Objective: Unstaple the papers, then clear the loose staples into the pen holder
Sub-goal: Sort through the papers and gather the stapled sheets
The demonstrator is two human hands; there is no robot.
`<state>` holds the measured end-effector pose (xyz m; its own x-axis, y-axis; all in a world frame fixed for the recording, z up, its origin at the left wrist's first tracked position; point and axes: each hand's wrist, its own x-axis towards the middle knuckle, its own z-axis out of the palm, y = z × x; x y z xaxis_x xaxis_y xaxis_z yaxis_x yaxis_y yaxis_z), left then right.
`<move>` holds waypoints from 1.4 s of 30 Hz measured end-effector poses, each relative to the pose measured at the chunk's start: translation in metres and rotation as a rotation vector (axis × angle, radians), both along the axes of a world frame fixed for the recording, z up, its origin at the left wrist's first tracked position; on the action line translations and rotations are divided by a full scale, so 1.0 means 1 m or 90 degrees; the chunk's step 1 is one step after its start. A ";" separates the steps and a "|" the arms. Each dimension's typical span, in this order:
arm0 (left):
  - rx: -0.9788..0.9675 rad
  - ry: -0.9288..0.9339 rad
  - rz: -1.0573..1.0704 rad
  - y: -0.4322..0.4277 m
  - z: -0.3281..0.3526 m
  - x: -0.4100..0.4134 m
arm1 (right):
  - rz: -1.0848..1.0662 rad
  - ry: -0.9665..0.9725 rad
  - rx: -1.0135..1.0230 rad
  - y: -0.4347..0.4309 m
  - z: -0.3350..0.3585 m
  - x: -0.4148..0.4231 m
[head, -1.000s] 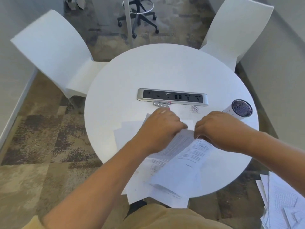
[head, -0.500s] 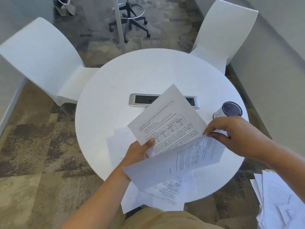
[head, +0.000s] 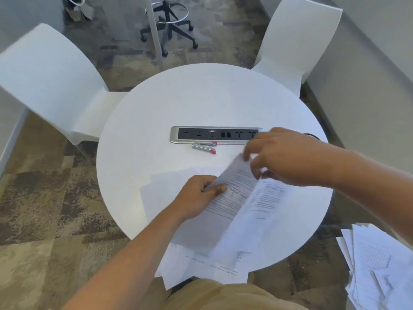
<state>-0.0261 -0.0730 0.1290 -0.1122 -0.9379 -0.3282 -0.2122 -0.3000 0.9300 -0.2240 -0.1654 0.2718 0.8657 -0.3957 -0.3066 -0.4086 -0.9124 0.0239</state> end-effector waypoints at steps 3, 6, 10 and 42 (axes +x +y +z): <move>0.039 0.087 0.022 -0.001 0.011 -0.008 | 0.011 0.009 -0.004 -0.003 -0.006 0.021; 0.045 0.105 0.022 0.000 0.018 -0.009 | 0.000 0.007 0.004 -0.005 -0.010 0.031; 0.043 0.128 0.042 0.010 0.019 -0.013 | -0.015 0.009 -0.016 -0.006 -0.016 0.039; 0.249 -0.585 0.089 0.122 -0.095 -0.021 | -1.274 -0.734 0.487 0.130 -0.184 -0.177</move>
